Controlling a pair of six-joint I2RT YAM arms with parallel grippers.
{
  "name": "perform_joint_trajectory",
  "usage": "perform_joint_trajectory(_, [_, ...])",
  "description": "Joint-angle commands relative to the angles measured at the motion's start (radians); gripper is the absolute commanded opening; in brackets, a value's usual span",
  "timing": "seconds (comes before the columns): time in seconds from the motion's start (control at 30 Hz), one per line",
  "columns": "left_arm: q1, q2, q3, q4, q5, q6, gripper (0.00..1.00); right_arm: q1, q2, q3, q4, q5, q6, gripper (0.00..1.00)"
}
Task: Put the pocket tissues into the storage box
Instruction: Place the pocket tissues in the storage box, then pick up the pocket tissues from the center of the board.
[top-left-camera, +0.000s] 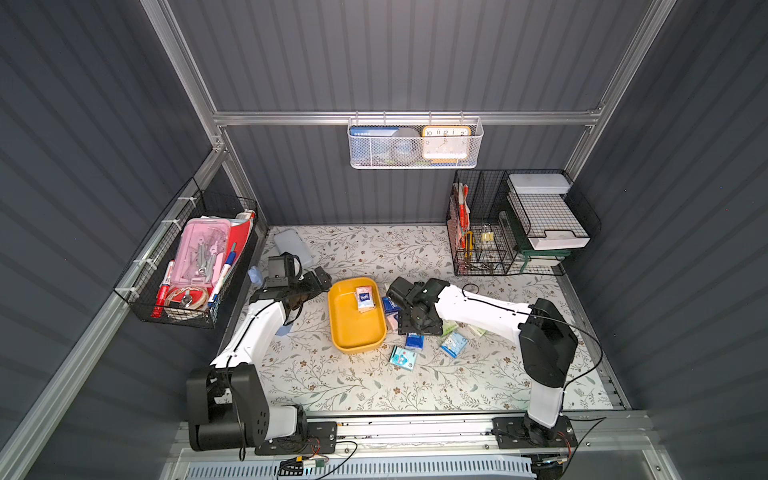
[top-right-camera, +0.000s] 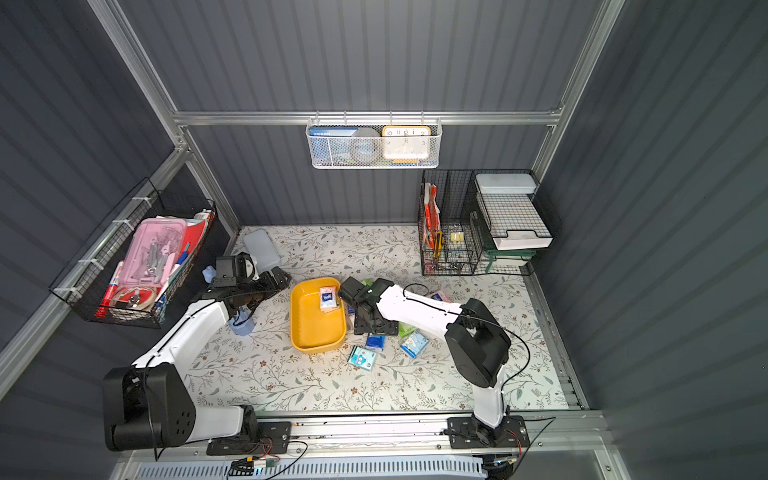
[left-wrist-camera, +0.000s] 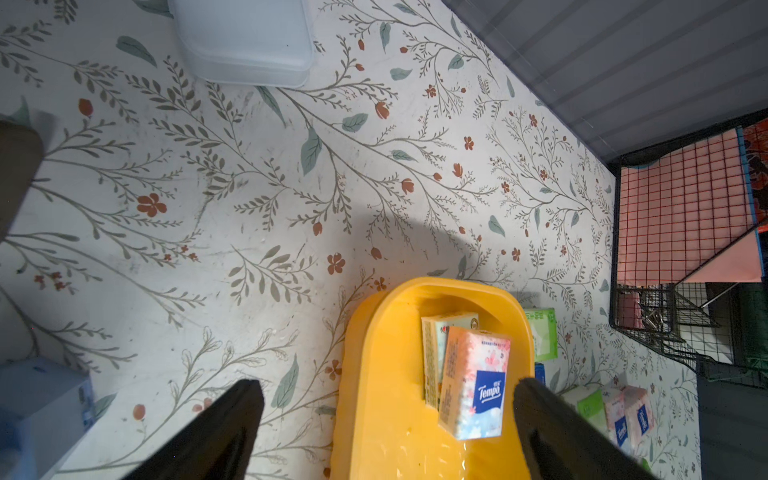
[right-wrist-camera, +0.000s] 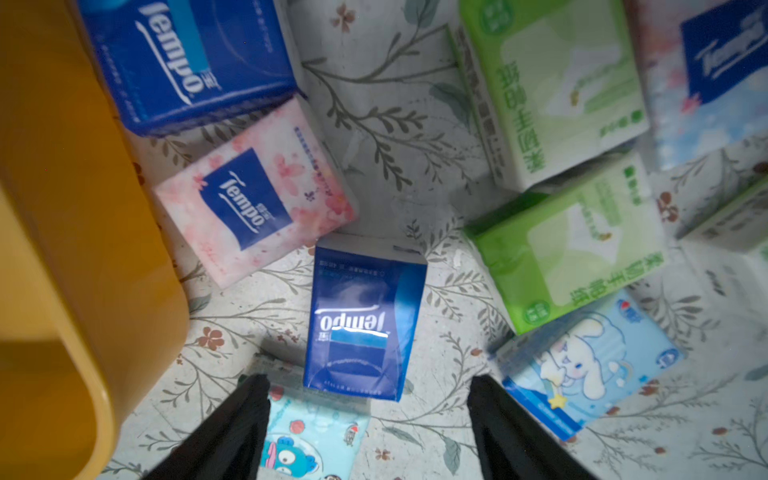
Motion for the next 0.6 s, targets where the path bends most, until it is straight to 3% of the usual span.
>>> perform_joint_trajectory(0.0, [0.002, -0.042, -0.032, -0.013, 0.031, 0.03, 0.99, 0.001, 0.026, -0.009, -0.003, -0.001, 0.056, 0.81])
perform_joint_trajectory(0.4, [0.002, -0.054, -0.046, -0.042, 0.04, 0.048, 0.99, -0.004, 0.15, 0.006, 0.066, 0.015, 0.088, 0.8])
perform_joint_trajectory(0.57, [0.002, -0.053, -0.045, -0.053, 0.036, 0.055, 0.99, -0.02, 0.161, -0.021, 0.094, 0.021, 0.101, 0.74])
